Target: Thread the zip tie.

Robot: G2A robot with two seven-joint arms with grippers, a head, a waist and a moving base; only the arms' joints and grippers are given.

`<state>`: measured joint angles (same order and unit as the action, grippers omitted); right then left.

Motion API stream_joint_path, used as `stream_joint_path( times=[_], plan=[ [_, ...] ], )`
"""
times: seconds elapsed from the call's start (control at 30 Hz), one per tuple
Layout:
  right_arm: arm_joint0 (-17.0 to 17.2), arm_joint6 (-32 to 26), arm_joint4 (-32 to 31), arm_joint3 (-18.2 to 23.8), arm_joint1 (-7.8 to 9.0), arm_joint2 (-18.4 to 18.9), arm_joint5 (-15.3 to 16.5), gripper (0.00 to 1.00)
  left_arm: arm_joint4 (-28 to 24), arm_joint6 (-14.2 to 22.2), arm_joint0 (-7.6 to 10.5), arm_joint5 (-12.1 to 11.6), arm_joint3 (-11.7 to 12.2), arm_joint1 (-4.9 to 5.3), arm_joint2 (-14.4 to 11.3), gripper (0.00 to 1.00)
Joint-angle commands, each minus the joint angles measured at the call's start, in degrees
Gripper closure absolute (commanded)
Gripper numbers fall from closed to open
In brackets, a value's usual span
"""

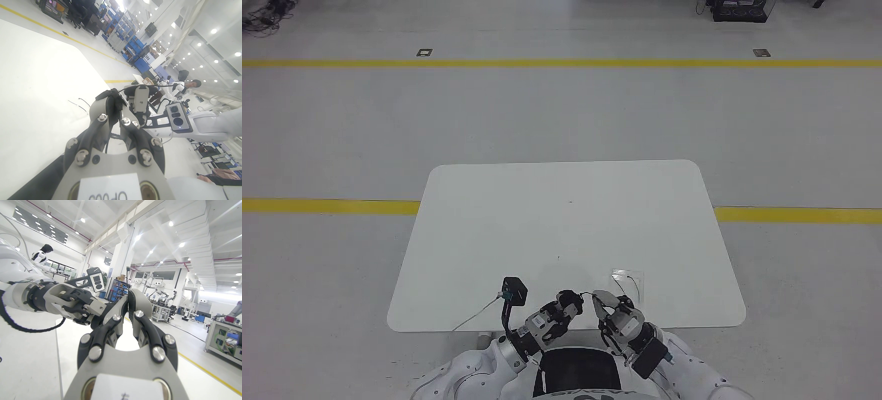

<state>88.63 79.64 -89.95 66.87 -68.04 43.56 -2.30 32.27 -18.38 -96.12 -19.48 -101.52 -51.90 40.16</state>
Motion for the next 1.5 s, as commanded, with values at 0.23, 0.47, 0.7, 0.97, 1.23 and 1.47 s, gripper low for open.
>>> stream_joint_path(
  times=[0.23,0.47,0.7,0.97,1.23,1.47],
  plan=[
    [0.0,0.0,0.0,0.0,0.03,0.0,-0.2,1.0,0.0,0.0,0.0,0.0,0.0,0.0,0.0,1.0],
    [-0.1,0.0,0.0,-0.4,0.03,-0.1,-0.3,1.0,0.0,0.0,0.0,0.0,0.0,0.0,0.0,1.0],
    [-0.3,0.0,0.0,-0.5,0.02,-0.4,-0.3,1.0,0.0,0.0,0.0,0.0,0.0,0.0,0.0,1.0],
    [-0.6,0.0,0.0,-0.5,-0.03,-1.0,0.0,1.0,0.0,0.0,0.0,0.0,0.0,0.0,0.0,1.0],
    [-0.8,0.0,0.0,-0.9,-0.08,-1.5,0.4,1.0,0.0,0.0,0.0,0.0,0.0,0.0,0.0,1.0],
    [-0.9,0.0,0.0,-0.7,-0.08,-2.2,0.7,1.0,0.0,0.0,0.0,0.0,0.0,0.0,0.0,1.0]
  ],
)
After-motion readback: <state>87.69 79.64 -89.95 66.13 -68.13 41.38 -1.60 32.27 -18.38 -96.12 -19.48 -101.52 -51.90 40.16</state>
